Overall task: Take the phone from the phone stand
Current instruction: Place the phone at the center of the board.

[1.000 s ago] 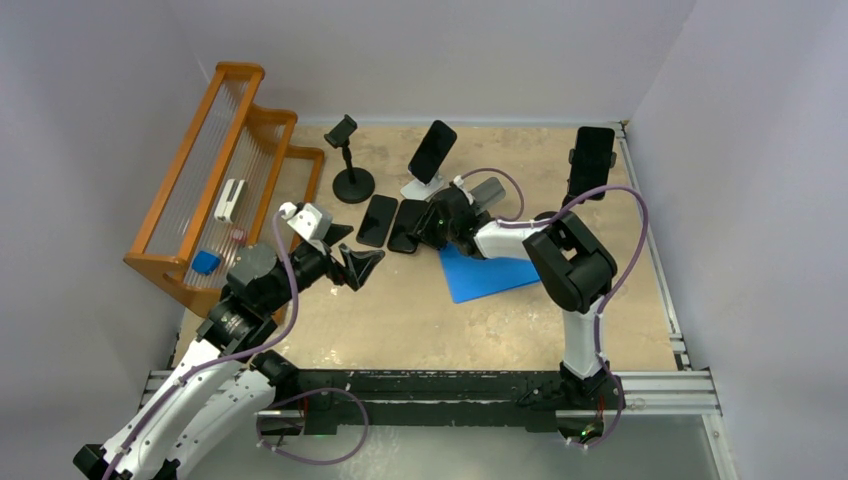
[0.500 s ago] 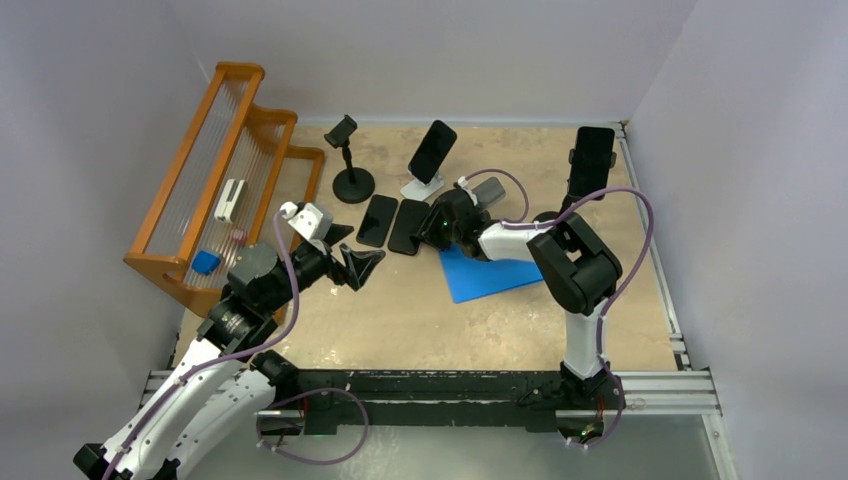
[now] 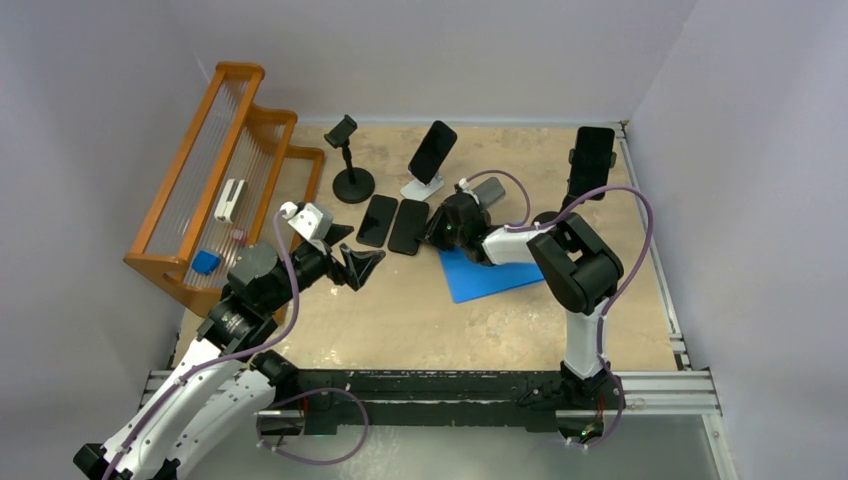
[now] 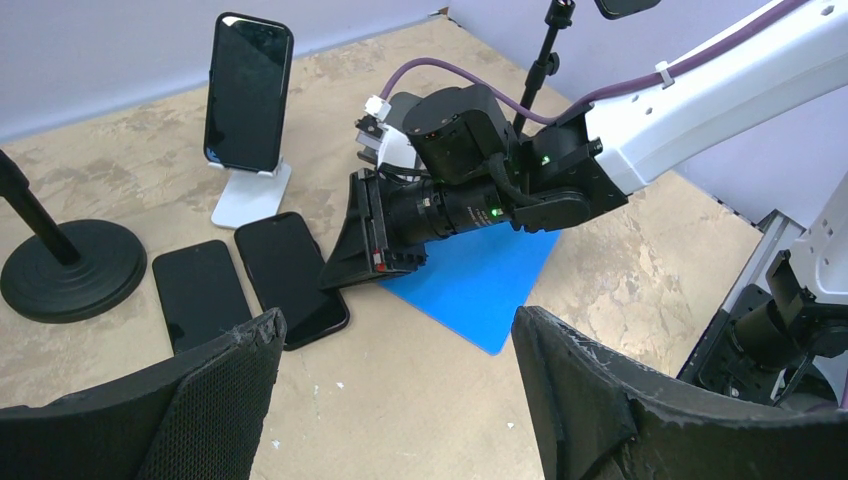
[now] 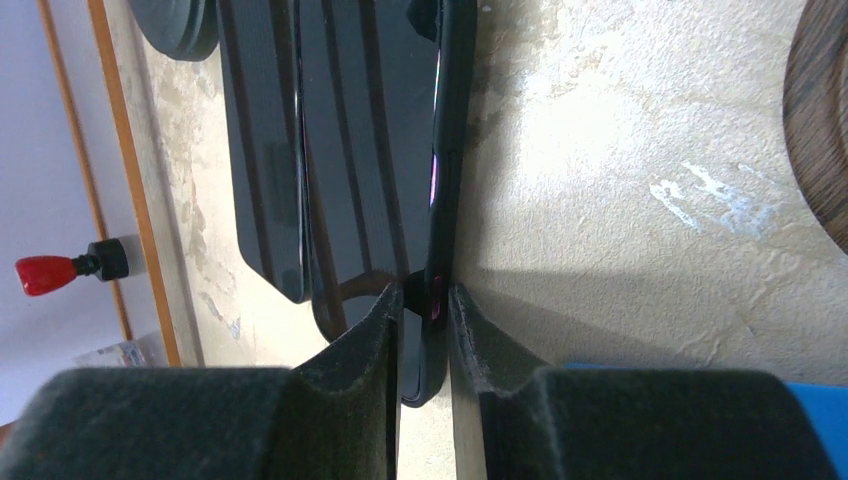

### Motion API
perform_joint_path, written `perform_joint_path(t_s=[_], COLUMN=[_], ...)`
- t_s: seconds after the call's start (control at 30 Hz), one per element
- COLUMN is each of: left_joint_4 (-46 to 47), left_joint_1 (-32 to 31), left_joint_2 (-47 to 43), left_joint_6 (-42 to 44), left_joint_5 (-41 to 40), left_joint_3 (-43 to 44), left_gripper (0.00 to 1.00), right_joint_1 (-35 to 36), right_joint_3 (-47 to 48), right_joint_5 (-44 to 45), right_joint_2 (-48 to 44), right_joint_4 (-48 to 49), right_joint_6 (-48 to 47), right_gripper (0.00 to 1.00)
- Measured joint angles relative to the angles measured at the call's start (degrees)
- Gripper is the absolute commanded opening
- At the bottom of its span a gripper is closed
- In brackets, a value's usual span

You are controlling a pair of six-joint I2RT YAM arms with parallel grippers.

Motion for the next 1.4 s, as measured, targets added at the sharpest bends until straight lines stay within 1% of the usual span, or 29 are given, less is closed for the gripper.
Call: perform_joint_path(t_s=[0.13,0.47,1.17,1.4], left_joint_4=[0.0,0.0,0.0,0.0], left_joint_1=[0.0,0.0,0.0,0.0], left_joint_2=[0.0,0.1,0.1,0.1], left_joint_6=[0.0,0.0,0.0,0.0], left_joint_5=[0.0,0.0,0.3,0.3], left_joint_3=[0.0,0.0,0.0,0.0], left_gripper=[0.82,0.82,0.82,0.82], right_joint_1=[-0.1,0.0,1.5,2.5], right_joint_3=[-0.5,-0.3,5.7,7.0], right_joint_5=[-0.5,-0.9,-1.3,-1.4], right_joint_2=[0.0,0.0,2.7,3.8], right_joint_4=[1.1,1.1,-3.8,-4.0], right_joint_6=[-1.0,-2.4,-3.0,-3.2], right_gripper=[0.17,0.17,0.18,0.18])
